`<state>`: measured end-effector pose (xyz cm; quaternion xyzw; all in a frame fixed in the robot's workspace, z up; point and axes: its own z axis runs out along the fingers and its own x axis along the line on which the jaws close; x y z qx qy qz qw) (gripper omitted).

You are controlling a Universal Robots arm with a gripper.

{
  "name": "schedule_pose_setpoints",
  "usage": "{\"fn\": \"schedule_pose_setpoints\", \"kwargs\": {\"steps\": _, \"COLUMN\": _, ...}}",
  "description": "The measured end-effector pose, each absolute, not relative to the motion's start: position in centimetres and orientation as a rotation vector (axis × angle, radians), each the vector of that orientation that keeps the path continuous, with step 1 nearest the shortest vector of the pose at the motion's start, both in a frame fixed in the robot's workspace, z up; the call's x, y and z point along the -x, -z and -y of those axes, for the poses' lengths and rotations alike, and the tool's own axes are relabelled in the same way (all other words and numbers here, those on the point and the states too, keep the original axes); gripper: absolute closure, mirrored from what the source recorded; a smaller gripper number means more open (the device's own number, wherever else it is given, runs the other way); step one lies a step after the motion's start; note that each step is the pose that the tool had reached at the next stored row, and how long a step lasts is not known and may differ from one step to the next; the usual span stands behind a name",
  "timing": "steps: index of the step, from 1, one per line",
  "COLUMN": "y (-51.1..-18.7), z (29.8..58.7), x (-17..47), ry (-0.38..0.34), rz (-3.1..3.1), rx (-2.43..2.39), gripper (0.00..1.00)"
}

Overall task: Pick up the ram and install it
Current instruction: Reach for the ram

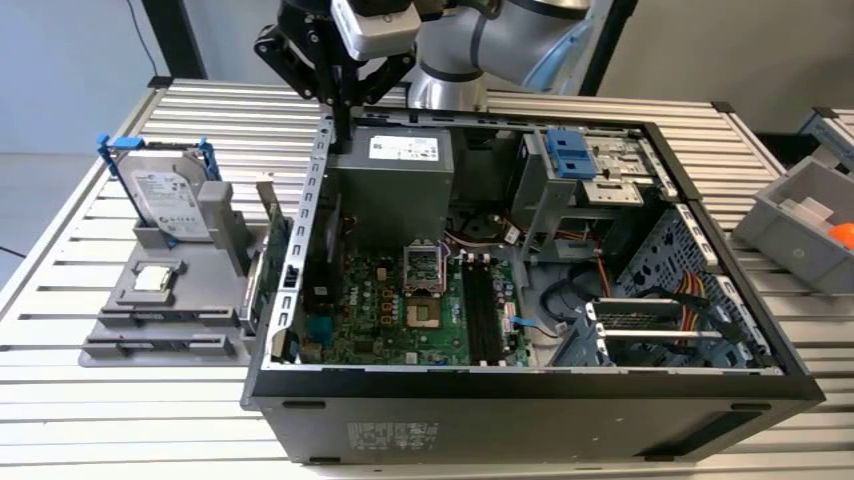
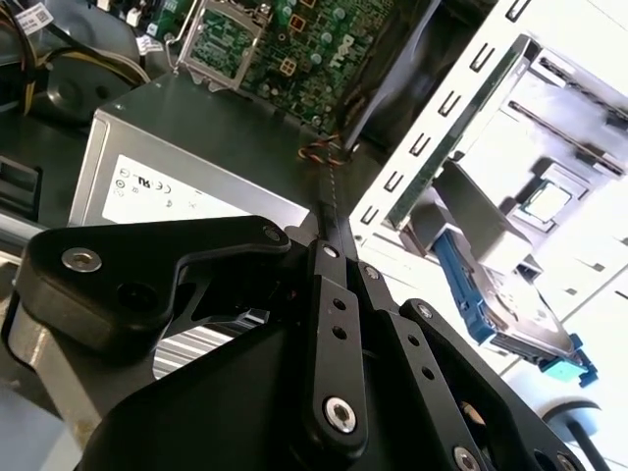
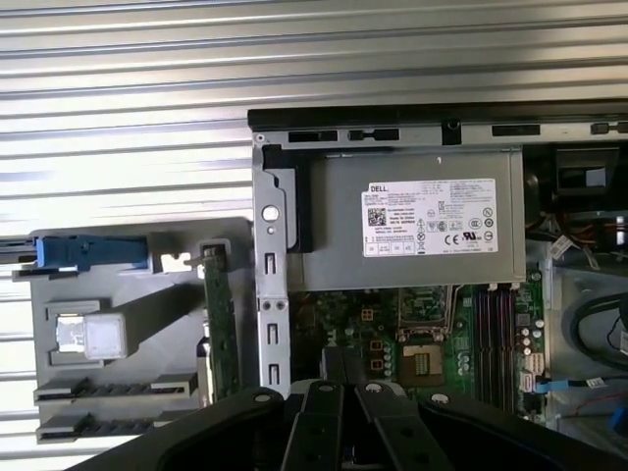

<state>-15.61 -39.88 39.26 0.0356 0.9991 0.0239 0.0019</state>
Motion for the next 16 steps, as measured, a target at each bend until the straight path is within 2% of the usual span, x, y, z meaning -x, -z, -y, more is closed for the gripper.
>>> {"fn": "schedule_pose_setpoints", "kwargs": {"steps": 16, "y": -39.26, "z": 39.88, "x": 16.26, "ry": -0.075, "rz": -3.141, "rx": -0.112, "gripper": 1.0}}
